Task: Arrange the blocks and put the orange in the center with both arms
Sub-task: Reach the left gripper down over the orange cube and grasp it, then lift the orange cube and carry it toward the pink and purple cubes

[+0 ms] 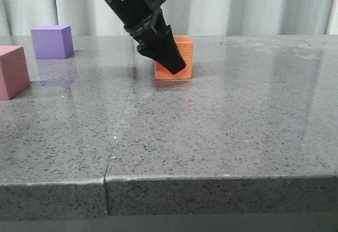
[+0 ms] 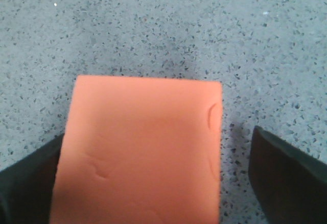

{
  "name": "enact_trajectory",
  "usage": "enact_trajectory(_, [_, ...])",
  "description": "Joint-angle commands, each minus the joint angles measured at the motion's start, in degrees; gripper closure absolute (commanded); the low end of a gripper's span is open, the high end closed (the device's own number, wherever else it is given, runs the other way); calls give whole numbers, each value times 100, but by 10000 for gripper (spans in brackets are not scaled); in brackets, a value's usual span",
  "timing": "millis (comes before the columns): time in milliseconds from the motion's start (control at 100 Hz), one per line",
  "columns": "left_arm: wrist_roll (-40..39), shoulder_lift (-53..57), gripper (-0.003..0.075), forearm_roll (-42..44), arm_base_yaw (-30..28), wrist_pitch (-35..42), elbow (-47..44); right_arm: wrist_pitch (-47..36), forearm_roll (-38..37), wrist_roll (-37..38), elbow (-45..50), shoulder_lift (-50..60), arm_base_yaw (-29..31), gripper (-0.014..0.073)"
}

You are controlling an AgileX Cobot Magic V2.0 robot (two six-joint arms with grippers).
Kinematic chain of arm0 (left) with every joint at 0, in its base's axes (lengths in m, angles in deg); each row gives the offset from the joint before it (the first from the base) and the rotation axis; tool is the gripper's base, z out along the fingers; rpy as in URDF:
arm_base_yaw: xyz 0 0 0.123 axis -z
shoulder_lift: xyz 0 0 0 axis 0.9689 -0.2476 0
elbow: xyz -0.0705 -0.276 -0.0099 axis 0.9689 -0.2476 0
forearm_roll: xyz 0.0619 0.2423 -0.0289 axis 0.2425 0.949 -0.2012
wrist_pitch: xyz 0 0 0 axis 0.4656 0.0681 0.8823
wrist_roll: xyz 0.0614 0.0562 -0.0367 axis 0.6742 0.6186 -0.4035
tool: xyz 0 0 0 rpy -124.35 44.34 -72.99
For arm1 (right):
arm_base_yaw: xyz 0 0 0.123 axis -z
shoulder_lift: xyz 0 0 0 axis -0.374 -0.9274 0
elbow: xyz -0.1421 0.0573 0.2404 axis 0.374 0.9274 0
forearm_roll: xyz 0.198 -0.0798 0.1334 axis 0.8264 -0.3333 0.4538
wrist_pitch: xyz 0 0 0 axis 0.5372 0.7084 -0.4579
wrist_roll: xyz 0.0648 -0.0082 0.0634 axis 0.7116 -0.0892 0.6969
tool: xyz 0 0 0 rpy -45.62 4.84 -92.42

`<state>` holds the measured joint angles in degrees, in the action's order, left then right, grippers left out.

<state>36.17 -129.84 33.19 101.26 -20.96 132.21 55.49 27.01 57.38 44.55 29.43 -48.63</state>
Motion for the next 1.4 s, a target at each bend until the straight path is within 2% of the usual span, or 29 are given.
enact_trajectory(0, [-5, 343, 199, -233, 46, 129, 176, -402, -74, -55, -158, -36, -13, 663])
enact_trajectory(140, [-5, 343, 385, -233, 46, 129, 176, -402, -74, -55, -158, -36, -13, 663])
enact_trajectory(210, [-15, 343, 438, -233, 46, 129, 176, -402, -74, -55, -158, -36, -13, 663])
enact_trajectory(340, [-428, 384, 435, -168, 46, 183, 217, -402, -74, -55, -158, -36, -13, 663])
enact_trajectory(410, [-1415, 420, 435, 32, 46, 188, 364, -402, -74, -55, -158, -36, -13, 663])
enact_trajectory(480, [-2607, 447, 435, 647, 46, 98, 639, -402, -74, -55, -158, -36, -13, 663])
enact_trajectory(590, [-3664, 484, 435, 1667, 34, -346, 1123, -402, -74, -55, -158, -36, -13, 663])
enact_trajectory(750, [-4156, 484, 435, 2290, -12, -1351, 1707, -402, -74, -55, -158, -36, -13, 663])
enact_trajectory(960, [-5510, 606, 437, 2464, -397, -1801, 1866, -402, -74, -55, -158, -36, -13, 663])
enact_trajectory(1050, [-6005, 695, 437, 2474, -665, -1844, 1866, -402, -74, -55, -158, -36, -13, 663])
enact_trajectory(1390, [-6787, 1219, 437, 2669, -1603, -1844, 1816, -402, -74, -55, -158, -36, -13, 663])
